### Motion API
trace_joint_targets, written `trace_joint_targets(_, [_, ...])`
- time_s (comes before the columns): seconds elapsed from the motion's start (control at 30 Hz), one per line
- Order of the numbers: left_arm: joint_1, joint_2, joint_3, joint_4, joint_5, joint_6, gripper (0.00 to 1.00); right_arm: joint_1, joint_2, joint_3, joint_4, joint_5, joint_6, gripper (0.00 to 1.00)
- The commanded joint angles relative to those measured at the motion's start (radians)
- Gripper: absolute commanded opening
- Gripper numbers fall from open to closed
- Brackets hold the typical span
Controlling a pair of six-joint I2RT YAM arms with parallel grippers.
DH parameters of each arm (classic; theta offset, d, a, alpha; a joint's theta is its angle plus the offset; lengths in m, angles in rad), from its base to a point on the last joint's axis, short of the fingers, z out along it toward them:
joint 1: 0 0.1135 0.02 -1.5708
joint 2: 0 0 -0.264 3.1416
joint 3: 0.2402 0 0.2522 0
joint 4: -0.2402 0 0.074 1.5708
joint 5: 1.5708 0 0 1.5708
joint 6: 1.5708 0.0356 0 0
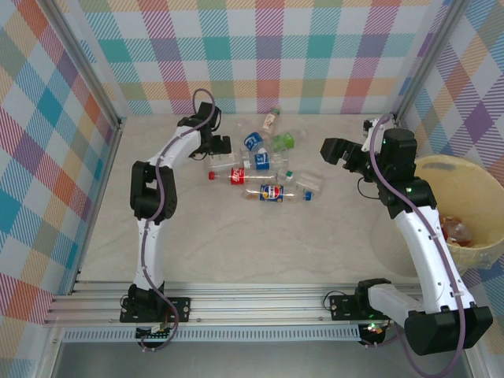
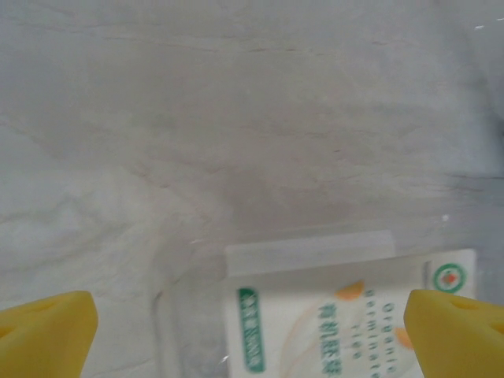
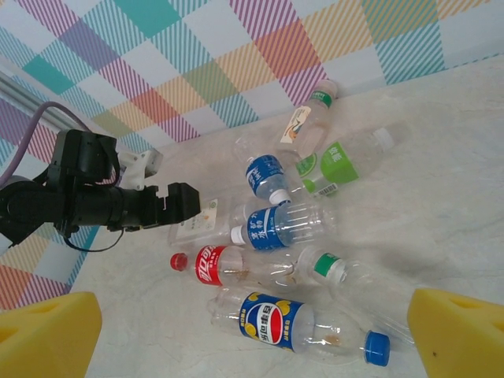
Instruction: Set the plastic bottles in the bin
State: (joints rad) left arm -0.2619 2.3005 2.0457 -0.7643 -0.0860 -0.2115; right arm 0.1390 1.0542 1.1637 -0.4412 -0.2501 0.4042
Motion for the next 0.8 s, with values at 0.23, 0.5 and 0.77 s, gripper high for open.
trace_joint_targets(0.23, [0.05, 0.09, 0.061, 0.107, 0.347, 0.113, 1.0, 0.011, -0.003, -0.014, 0.006, 0.028, 0.023, 1.0])
trace_joint_targets(0.5, [0.057, -0.082, -0.237, 0.16, 0.205, 0.103, 0.88, 0.014, 0.012, -0.013, 0.004, 0.025, 0.025, 1.0])
trace_joint_targets(0.77, [0.07, -0.336, -0.64, 0.261, 0.151, -0.05, 0.81, 0.026, 0.072, 0.01, 0.022, -0.003, 0.031, 1.0])
